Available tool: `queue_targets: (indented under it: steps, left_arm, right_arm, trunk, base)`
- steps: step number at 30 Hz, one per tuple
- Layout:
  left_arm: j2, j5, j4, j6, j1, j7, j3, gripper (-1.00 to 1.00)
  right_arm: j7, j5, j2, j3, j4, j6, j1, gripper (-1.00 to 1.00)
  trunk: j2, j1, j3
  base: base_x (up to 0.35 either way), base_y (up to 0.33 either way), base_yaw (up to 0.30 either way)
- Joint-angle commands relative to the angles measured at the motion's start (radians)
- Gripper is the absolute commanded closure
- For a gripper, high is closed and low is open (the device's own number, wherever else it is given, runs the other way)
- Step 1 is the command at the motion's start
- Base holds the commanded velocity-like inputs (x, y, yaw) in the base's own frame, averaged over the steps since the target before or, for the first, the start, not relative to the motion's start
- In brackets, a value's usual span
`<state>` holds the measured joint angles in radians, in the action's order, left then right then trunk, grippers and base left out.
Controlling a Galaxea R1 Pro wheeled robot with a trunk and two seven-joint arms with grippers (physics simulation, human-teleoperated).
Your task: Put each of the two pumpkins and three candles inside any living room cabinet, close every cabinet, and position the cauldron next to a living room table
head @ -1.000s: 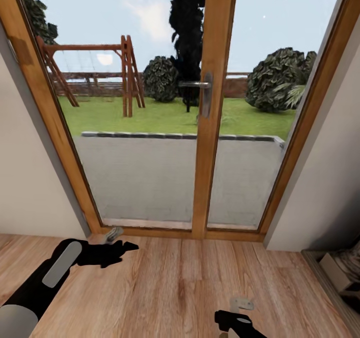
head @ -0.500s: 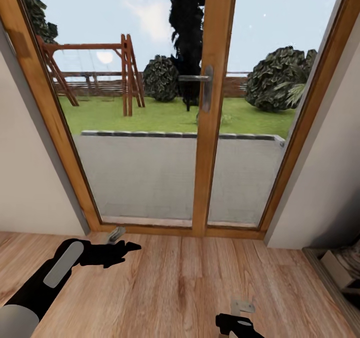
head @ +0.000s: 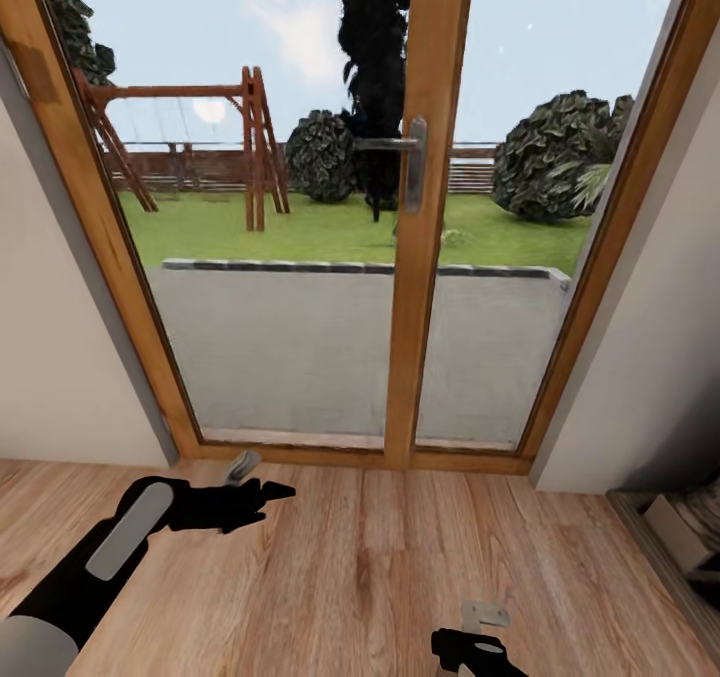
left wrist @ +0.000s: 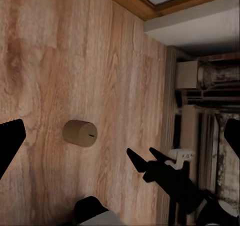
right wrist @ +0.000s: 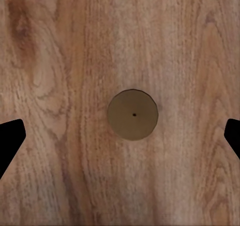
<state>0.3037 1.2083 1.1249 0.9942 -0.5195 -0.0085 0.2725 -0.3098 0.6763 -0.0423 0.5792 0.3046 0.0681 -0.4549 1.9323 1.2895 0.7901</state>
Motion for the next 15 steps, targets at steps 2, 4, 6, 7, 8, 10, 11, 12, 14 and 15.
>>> queue_targets:
  steps: [2,4,6,7,8,10,11,12,14,15]
  left_arm:
    - [0.003,0.023,0.02,0.001,0.006,-0.001,0.008,-1.0]
    - [0.004,0.034,0.03,0.001,0.011,-0.001,0.011,-1.0]
    - [0.004,0.037,0.034,0.001,0.012,-0.001,0.012,-1.0]
    - [0.004,0.037,0.035,0.001,0.013,-0.001,0.012,-1.0]
    - [0.003,0.038,0.035,0.001,0.013,-0.001,0.013,-1.0]
    - [0.002,0.039,0.036,0.001,0.013,-0.001,0.013,-1.0]
    - [0.002,0.04,0.036,0.001,0.013,-0.001,0.013,-1.0]
    - [0.002,0.04,0.036,0.001,0.013,-0.001,0.013,-1.0]
    - [0.002,0.04,0.036,0.001,0.013,-0.001,0.013,-1.0]
    - [0.002,0.04,0.036,0.001,0.013,-0.001,0.013,-1.0]
  right_arm:
    - [-0.008,0.004,0.001,0.009,0.002,0.005,-0.001,-1.0]
    - [-0.007,0.003,0.001,0.01,0.002,0.004,-0.001,-1.0]
    - [-0.001,0.003,0.001,0.01,0.002,0.003,-0.001,-1.0]
    - [0.008,0.003,0.001,0.01,0.002,0.003,-0.001,-1.0]
    - [0.017,0.003,0.001,0.01,0.002,0.003,-0.001,-1.0]
    - [0.028,0.004,0.002,0.009,0.002,0.003,-0.001,-1.0]
    - [0.03,0.004,0.002,0.009,0.002,0.003,-0.001,-1.0]
    - [0.031,0.004,0.002,0.009,0.002,0.003,-0.001,-1.0]
    - [0.034,0.005,0.002,0.008,0.001,0.003,-0.001,-1.0]
    - [0.034,0.005,0.002,0.008,0.001,0.002,-0.001,-1.0]
  trunk:
    - [0.015,0.008,0.007]
    - [0.029,0.015,0.014]
    - [0.043,0.023,0.02]
    - [0.05,0.027,0.023]
    - [0.057,0.031,0.026]
    - [0.071,0.038,0.032]
    - [0.078,0.042,0.035]
    - [0.085,0.046,0.039]
    - [0.099,0.054,0.045]
    - [0.106,0.057,0.048]
  base:
    - [0.0,0.0,0.0]
    - [0.0,0.0,0.0]
    - [0.0,0.0,0.0]
    - [0.0,0.0,0.0]
    - [0.0,0.0,0.0]
    - [0.0,0.0,0.0]
    - [0.0,0.0,0.0]
    - [0.0,0.0,0.0]
    - [0.0,0.0,0.0]
    - [0.0,0.0,0.0]
